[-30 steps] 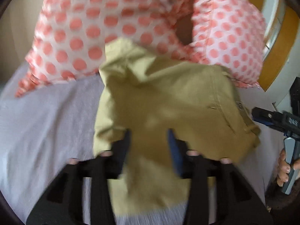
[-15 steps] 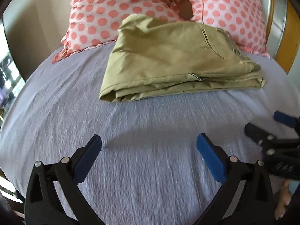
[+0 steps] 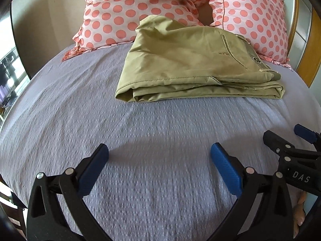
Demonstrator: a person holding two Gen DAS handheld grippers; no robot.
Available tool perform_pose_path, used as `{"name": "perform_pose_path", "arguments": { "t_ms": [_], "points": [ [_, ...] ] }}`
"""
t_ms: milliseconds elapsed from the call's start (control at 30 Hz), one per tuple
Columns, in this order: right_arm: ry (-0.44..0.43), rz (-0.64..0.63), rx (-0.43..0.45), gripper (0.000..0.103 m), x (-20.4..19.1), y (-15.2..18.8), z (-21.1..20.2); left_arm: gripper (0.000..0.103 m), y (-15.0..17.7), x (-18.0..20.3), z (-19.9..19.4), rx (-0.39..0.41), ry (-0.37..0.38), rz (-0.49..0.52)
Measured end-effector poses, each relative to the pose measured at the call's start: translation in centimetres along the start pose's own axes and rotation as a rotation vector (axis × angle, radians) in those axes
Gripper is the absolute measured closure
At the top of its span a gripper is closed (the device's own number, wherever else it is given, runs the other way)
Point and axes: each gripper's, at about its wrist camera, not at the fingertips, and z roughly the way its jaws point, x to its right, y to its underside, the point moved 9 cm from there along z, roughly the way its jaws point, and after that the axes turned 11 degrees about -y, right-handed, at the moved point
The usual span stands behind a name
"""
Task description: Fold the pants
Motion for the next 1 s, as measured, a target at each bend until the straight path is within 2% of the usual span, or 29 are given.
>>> {"name": "perform_pose_path", "arguments": {
  "t_ms": [500,1000],
  "points": [
    [-0.001,-0.001,0.0,0.001,0.02,-0.07,0.06,0.002,-0.09,-0.19,0.38,-0.06,0.004,0.01],
    [-0.003,-0.003,-0.001,0.001,0.03,-0.15,0.01,0.002,0.05,-0.2,0.49,-0.07,-0.001,0.002]
  ]
}}
